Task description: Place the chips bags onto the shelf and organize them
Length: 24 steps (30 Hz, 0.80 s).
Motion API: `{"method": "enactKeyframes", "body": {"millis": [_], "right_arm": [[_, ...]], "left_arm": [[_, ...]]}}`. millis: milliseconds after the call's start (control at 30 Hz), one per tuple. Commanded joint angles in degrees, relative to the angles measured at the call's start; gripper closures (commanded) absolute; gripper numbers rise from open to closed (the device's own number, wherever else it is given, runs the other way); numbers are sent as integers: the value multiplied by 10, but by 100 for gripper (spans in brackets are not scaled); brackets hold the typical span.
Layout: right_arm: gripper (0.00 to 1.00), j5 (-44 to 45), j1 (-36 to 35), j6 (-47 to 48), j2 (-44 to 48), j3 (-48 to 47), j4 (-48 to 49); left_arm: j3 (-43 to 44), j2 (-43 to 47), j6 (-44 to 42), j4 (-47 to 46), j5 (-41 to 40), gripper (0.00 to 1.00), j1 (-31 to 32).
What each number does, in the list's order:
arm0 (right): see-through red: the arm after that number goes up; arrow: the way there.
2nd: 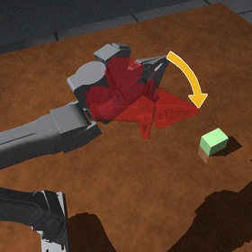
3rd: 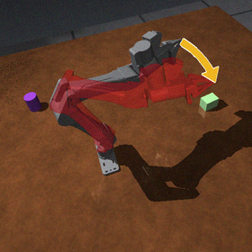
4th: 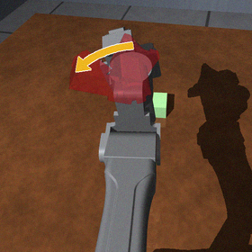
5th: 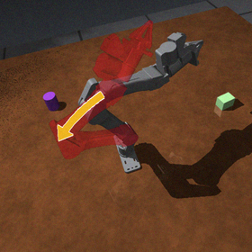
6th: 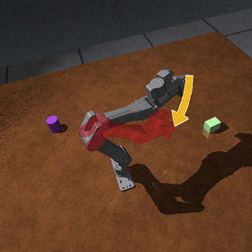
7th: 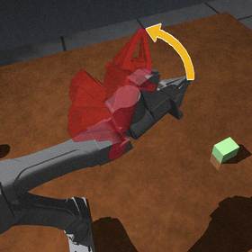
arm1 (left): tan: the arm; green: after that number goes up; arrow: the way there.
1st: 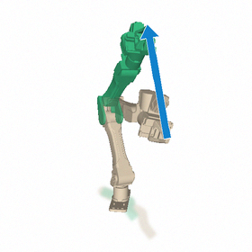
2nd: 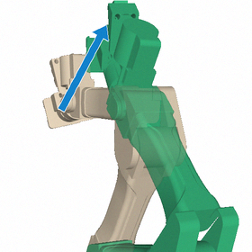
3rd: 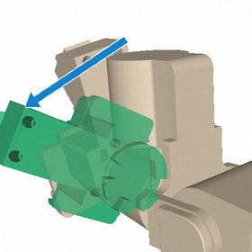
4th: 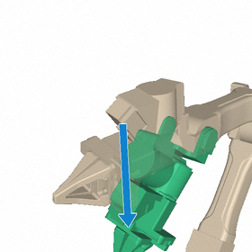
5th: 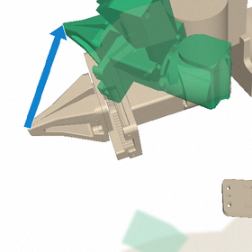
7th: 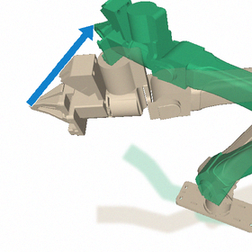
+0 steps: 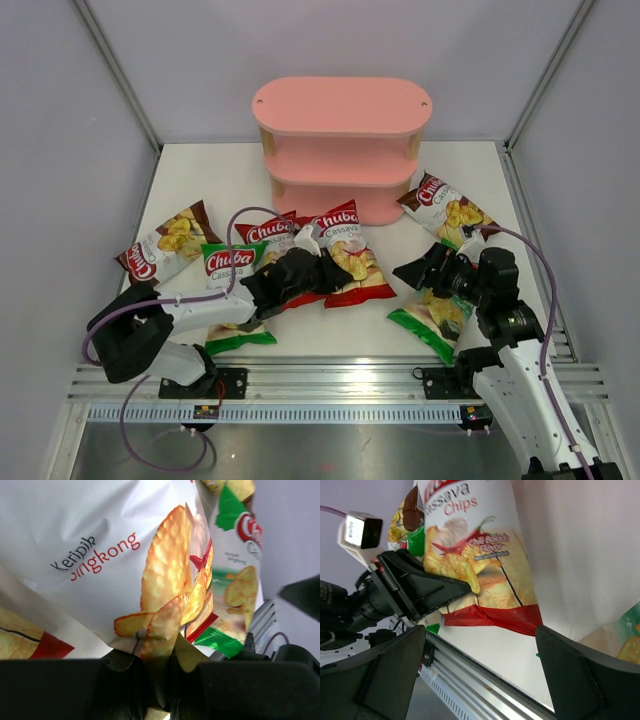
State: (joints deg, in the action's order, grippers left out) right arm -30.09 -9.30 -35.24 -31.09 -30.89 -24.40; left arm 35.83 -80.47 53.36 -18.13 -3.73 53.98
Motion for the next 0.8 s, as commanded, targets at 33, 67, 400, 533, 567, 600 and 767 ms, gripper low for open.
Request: {"method": "enactKeyframes", "body": {"millis": [33, 67, 400, 533, 567, 600, 767], "right_arm": [[1, -55, 2, -24, -27, 15, 62], [1, -72, 2, -24, -31, 17, 67], [1, -199, 1, -54, -49, 44, 174], [1, -193, -7, -35, -56, 40, 166], [1, -181, -7, -29, -56, 39, 158], [1, -177, -7, -25, -55, 40, 155], [12, -196, -11, -58, -53, 55, 210]], "left_arm": [[0, 62, -28, -91, 1, 100, 7], [0, 68, -34, -100, 2, 100, 7], [7, 116, -66, -159, 65, 100, 29], [11, 123, -77, -169, 59, 100, 46], [11, 127, -77, -172, 60, 100, 48], [9, 130, -76, -175, 59, 100, 48], [14, 138, -71, -177, 66, 100, 54]]}}
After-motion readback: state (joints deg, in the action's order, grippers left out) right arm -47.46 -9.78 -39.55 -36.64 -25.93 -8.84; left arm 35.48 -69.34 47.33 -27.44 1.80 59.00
